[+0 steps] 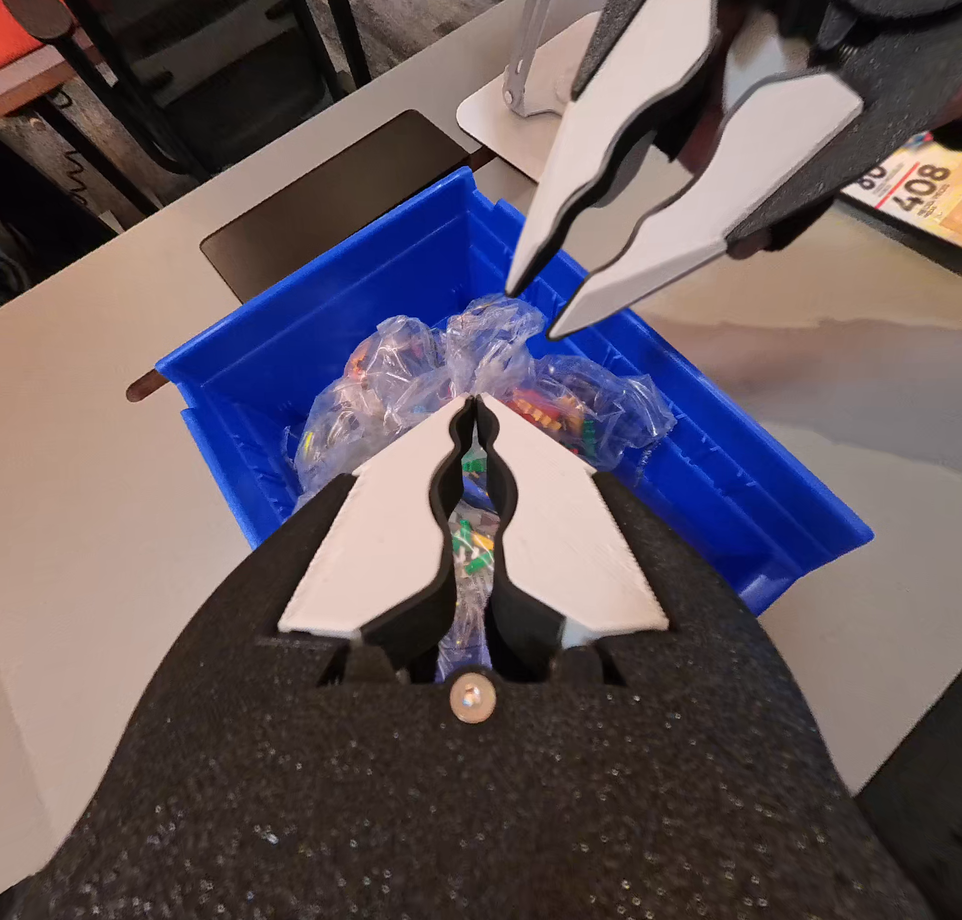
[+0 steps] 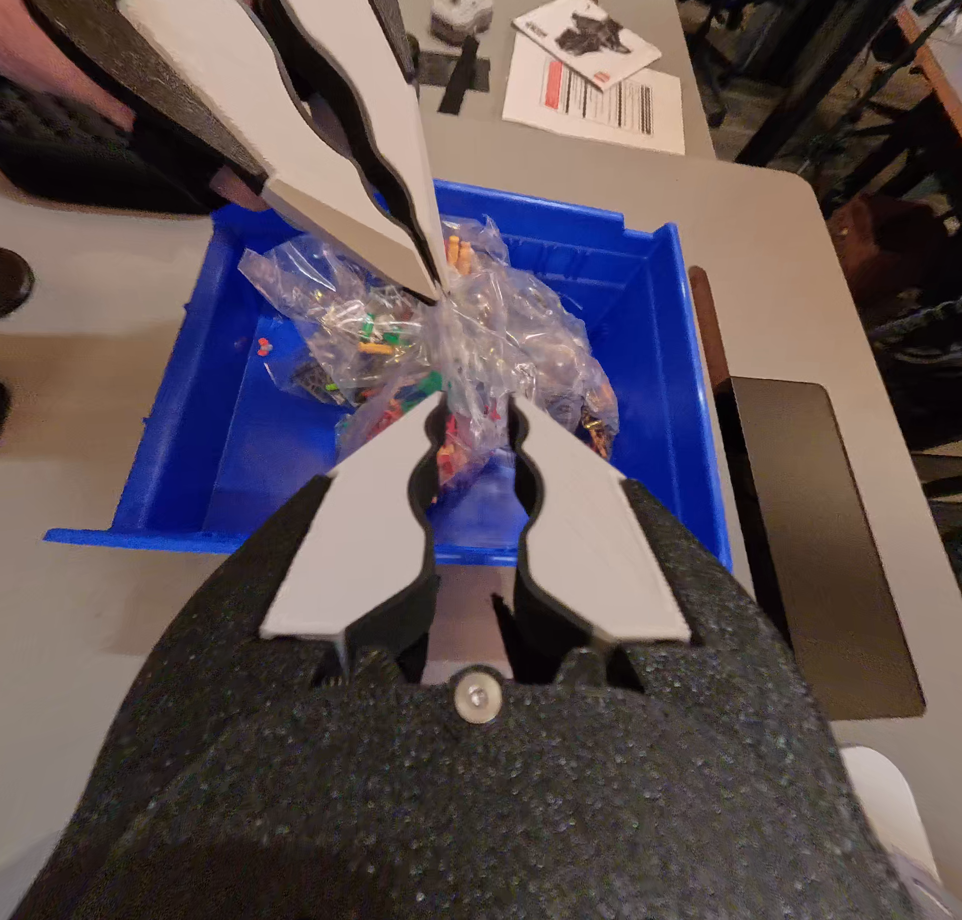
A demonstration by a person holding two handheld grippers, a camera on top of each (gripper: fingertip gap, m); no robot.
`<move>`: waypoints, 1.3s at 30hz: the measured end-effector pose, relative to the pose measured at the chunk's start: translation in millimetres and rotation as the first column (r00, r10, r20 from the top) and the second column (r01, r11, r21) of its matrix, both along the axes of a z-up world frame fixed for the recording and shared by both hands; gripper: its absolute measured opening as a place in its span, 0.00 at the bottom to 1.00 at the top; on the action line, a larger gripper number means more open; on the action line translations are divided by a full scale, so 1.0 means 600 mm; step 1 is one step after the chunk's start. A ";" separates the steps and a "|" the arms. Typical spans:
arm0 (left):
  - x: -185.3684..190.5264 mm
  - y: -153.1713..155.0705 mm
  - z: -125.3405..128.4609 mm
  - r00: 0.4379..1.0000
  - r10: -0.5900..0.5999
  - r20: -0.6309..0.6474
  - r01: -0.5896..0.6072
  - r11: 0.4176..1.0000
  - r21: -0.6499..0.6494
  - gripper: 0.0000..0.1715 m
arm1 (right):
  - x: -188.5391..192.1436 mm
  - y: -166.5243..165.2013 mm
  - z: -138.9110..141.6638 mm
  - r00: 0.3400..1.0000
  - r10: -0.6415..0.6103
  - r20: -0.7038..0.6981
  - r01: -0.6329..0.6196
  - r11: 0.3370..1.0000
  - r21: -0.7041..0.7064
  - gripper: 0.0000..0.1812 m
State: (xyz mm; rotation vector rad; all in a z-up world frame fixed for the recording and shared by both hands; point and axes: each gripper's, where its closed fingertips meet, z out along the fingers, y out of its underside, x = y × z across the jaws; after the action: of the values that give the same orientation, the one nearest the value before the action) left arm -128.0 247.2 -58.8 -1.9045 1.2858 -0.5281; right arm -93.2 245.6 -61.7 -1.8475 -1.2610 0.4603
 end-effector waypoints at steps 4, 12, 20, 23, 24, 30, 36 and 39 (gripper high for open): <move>0.001 -0.002 0.001 1.000 -0.018 -0.003 0.018 1.000 0.004 0.00 | -0.001 0.005 -0.020 0.998 0.021 0.057 -0.022 1.000 0.012 0.08; 0.001 -0.010 0.000 0.999 -0.034 -0.010 0.034 0.999 -0.016 0.00 | -0.026 -0.001 -0.042 0.992 0.073 0.104 -0.075 0.997 0.009 0.12; -0.001 -0.028 0.001 0.996 -0.080 -0.039 0.078 0.996 -0.044 0.00 | -0.026 -0.033 0.007 0.990 0.106 0.089 -0.112 0.991 0.067 0.21; 0.003 -0.034 0.001 0.995 -0.094 -0.039 0.093 0.995 -0.049 0.00 | -0.040 -0.046 -0.020 0.977 0.155 0.144 -0.159 0.987 0.019 0.21; 0.004 -0.037 0.001 0.994 -0.100 -0.039 0.098 0.994 -0.048 0.00 | -0.039 -0.040 -0.033 0.975 0.139 0.172 -0.144 0.989 0.016 0.21; 0.003 -0.048 -0.005 0.991 -0.119 -0.053 0.116 0.991 -0.070 0.00 | -0.039 -0.029 -0.057 0.980 0.112 0.166 -0.108 0.994 -0.031 0.22; 0.001 -0.057 0.016 0.988 -0.153 0.008 0.153 0.984 -0.096 0.02 | -0.055 -0.043 -0.076 0.962 0.199 0.188 -0.187 0.979 -0.080 0.02; -0.007 -0.033 0.044 0.994 -0.110 0.008 0.110 0.992 -0.062 0.12 | -0.059 -0.054 -0.070 0.958 0.233 0.169 -0.224 0.972 -0.073 0.00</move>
State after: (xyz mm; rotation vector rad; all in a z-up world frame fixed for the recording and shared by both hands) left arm -131.9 227.4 -32.1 -1.8893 1.3919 -0.6351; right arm -128.5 212.9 -103.8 -1.8261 -1.6077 0.4648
